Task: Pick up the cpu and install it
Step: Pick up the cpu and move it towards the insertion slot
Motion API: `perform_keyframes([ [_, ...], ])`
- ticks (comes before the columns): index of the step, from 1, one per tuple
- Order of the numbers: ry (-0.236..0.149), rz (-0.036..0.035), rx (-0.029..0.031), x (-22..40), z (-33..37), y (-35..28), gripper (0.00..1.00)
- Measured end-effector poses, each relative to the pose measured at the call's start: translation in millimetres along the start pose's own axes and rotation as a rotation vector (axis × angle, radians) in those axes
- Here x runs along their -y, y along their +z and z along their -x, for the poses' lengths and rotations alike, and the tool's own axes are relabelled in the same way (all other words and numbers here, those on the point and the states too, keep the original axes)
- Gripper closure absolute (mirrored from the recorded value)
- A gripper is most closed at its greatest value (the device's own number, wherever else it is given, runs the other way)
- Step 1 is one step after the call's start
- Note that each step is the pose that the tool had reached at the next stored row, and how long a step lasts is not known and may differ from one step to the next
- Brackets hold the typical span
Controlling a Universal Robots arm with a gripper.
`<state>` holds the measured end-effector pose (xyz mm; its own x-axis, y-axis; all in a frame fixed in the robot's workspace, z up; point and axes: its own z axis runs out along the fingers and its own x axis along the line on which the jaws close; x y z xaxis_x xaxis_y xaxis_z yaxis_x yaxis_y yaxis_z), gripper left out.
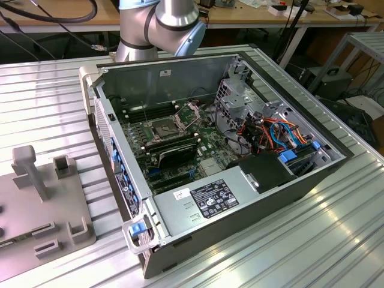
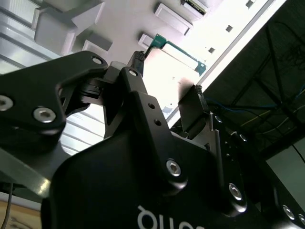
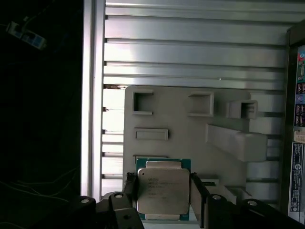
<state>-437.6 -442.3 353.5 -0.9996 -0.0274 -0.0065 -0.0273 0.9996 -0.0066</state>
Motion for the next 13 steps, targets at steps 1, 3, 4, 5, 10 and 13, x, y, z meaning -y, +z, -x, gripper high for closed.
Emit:
perform_keyframes([
  [1, 0.0, 0.0, 0.0, 0.1, 3.1, 0.0, 0.45],
  [3, 0.0, 0.0001, 0.0002, 0.3, 9.5, 0.2, 0.45],
  [4, 0.0, 0.0, -0.0001, 0.4, 12.1, 0.1, 0.45],
  [5, 0.0, 0.0, 0.0, 0.5, 16.3, 0.1, 0.45],
  [10, 0.0, 0.0001, 0.0, 0.9, 34.2, 0.3, 0.45],
  [13, 0.0, 0.0, 0.0, 1.1, 41.5, 0.3, 0.45],
])
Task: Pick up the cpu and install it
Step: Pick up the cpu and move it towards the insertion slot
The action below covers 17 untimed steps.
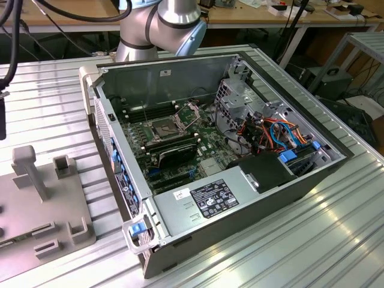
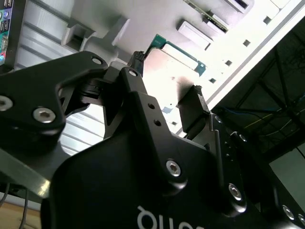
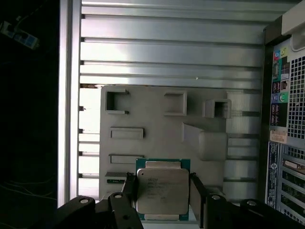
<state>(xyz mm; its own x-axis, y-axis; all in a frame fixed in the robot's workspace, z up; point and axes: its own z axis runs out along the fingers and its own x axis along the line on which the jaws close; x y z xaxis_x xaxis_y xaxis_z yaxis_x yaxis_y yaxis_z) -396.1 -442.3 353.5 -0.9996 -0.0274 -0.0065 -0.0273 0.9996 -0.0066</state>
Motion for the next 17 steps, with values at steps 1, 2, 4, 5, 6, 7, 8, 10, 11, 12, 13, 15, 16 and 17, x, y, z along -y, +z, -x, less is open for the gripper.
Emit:
perform_keyframes([
  [1, 0.0, 0.0, 0.0, 0.1, 2.8, 0.0, 0.45],
  [2, 0.0, 0.0, 0.0, 0.2, 5.3, 0.0, 0.45],
  [4, 0.0, -0.0001, 0.0, 0.2, 10.4, 0.1, 0.45],
  [5, 0.0, 0.0001, 0.0, 0.3, 13.5, 0.1, 0.45],
  [6, 0.0, 0.0, 0.0, 0.4, 15.6, 0.1, 0.45],
  [7, 0.0, 0.0001, 0.0, 0.5, 18.1, 0.1, 0.45],
  [8, 0.0, 0.0, 0.0, 0.5, 20.0, 0.1, 0.45],
  [10, 0.0, 0.0, 0.0001, 0.7, 24.3, 0.2, 0.45],
  [11, 0.0, 0.0, 0.0001, 0.7, 26.5, 0.2, 0.45],
  [12, 0.0, 0.0, 0.0001, 0.8, 28.5, 0.2, 0.45],
  [13, 0.0, 0.0001, 0.0001, 0.8, 30.4, 0.2, 0.45],
  [15, 0.0, 0.0, 0.0, 1.0, 35.0, 0.2, 0.45],
  [16, 0.0, 0.0, 0.0, 1.0, 38.0, 0.2, 0.45],
  [17, 0.0, 0.0001, 0.0001, 1.2, 43.3, 0.3, 0.45],
])
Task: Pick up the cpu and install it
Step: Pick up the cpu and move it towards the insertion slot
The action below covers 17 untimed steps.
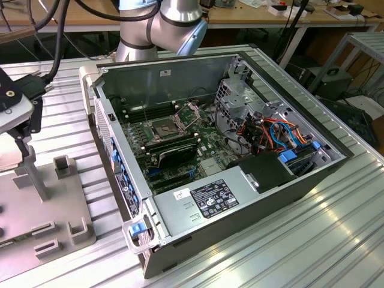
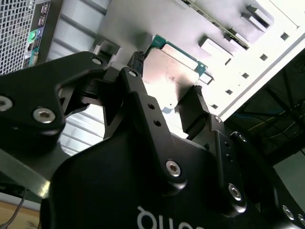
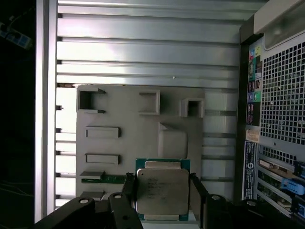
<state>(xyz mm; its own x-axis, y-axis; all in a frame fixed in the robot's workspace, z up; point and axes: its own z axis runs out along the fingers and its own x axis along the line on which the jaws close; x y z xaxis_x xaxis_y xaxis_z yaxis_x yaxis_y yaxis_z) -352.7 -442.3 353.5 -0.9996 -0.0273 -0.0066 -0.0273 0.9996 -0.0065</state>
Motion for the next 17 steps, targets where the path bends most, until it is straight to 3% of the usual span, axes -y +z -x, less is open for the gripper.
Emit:
perform_keyframes([
  [1, 0.0, 0.0, 0.0, 0.1, 3.2, 0.0, 0.45],
  [5, 0.0, -0.0001, -0.0002, 0.1, 3.3, -0.7, 0.45],
  [15, 0.0, 0.0, 0.0, 0.2, 3.4, -14.3, 0.45],
  [17, 0.0, 0.0001, 0.0001, 0.2, 3.4, -14.5, 0.45],
])
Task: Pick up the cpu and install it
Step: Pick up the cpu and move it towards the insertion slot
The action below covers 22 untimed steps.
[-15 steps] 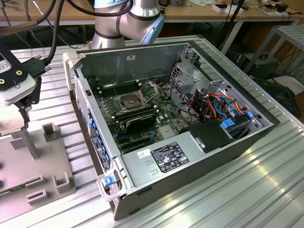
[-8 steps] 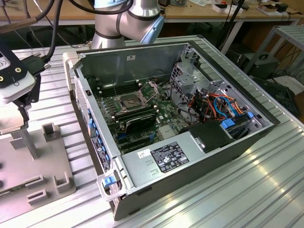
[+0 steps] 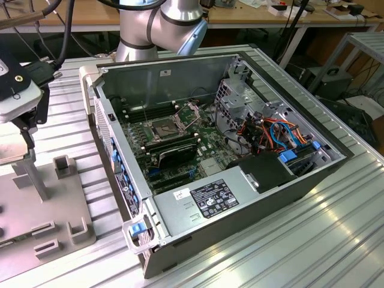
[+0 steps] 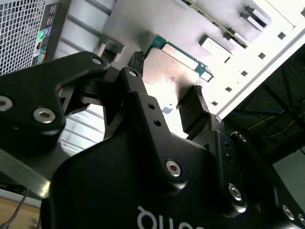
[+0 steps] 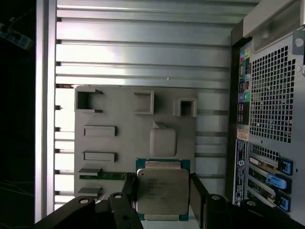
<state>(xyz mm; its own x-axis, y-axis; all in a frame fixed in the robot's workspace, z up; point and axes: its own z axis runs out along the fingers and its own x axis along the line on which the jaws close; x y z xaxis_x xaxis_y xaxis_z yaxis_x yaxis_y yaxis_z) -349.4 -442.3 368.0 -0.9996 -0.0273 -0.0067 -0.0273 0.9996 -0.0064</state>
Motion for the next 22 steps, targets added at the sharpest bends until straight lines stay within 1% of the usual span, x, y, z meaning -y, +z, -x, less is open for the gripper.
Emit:
perform_keyframes([
  [3, 0.0, -0.0002, -0.0003, 0.0, 0.4, -0.3, 0.45],
  [5, 0.0, -0.0002, -0.0003, 0.1, 1.9, -0.2, 0.45],
  [7, 0.0, -0.0002, -0.0002, 0.2, 5.1, -0.1, 0.45],
  [8, 0.0, -0.0001, -0.0002, 0.3, 8.8, -0.1, 0.45],
  [10, 0.0, -0.0001, -0.0001, 0.4, 13.8, 0.0, 0.45],
  [12, 0.0, -0.0001, -0.0002, 0.4, 16.9, 0.0, 0.45],
  [16, 0.0, -0.0002, -0.0003, 0.7, 25.4, 0.0, 0.45],
  [22, 0.0, -0.0001, -0.0002, 1.1, 40.0, 0.1, 0.45],
])
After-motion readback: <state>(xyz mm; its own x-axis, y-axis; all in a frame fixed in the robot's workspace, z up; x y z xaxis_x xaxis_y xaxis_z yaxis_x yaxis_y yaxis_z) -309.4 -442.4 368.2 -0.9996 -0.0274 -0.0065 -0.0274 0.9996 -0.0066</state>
